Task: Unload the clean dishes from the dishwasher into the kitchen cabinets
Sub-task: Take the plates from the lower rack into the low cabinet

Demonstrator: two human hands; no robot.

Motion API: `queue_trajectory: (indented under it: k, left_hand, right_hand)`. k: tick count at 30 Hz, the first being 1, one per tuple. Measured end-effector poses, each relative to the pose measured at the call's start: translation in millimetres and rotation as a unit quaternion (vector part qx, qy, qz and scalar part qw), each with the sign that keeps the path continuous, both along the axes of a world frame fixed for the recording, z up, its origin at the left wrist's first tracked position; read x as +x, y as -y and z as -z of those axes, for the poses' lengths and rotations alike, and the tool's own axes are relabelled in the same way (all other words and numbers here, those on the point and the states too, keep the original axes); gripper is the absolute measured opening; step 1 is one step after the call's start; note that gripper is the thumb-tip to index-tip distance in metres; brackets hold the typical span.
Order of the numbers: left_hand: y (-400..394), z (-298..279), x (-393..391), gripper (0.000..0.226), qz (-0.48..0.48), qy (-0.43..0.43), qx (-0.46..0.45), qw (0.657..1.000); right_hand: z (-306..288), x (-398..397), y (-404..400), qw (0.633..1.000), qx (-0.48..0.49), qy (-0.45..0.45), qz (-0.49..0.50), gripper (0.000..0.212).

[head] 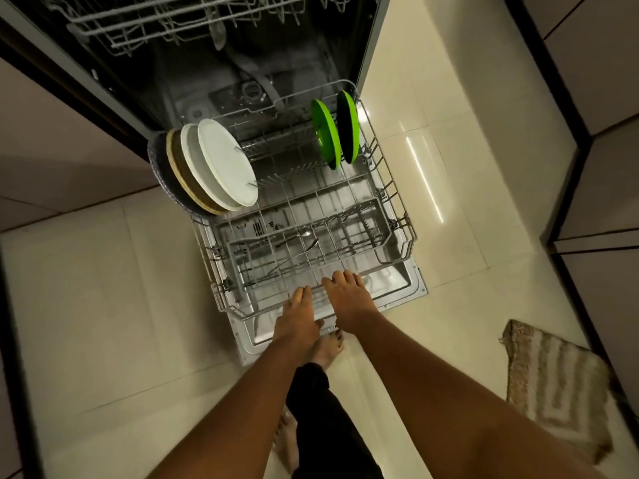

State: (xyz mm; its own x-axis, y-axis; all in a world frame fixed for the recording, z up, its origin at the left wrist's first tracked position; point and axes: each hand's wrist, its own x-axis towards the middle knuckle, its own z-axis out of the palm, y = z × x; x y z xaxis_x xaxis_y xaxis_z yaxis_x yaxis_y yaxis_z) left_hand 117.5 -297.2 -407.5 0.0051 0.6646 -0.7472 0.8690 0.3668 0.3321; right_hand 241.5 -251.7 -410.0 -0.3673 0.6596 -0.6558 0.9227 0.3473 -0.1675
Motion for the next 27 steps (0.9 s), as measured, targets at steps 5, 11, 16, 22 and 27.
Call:
queue_trajectory:
  k: [5,11,16,22,27]
  left_hand:
    - [6.8,-1.8,-6.3,0.079,0.024,-0.002,0.003,1.0]
    - [1.3,-15.2,-13.1,0.07,0.029,0.018,0.016,0.999]
    - [-3.6,-31.3,-19.2,0.06,0.025,0.035,0.029,0.999]
    - [-20.7,-62.0,-27.8,0.056,-0.03,0.064,0.038,0.997]
    - [-50.7,-85.5,-36.1,0.056,-0.053,0.069,0.018,0.996]
  right_hand:
    - [-0.6,-1.4,9.6,1.0,0.001,0.026,0.002,0.091]
    - [-14.8,7.3,18.6,1.0,0.001,0.025,-0.002,0.092]
    - [-33.1,5.4,24.7,0.997,0.019,-0.029,0.068,0.08]
    - [-62.7,-3.8,16.2,0.978,0.067,-0.099,0.17,0.062]
    - [-93.3,-5.5,-11.7,0.96,0.1,-0.131,0.229,0.05]
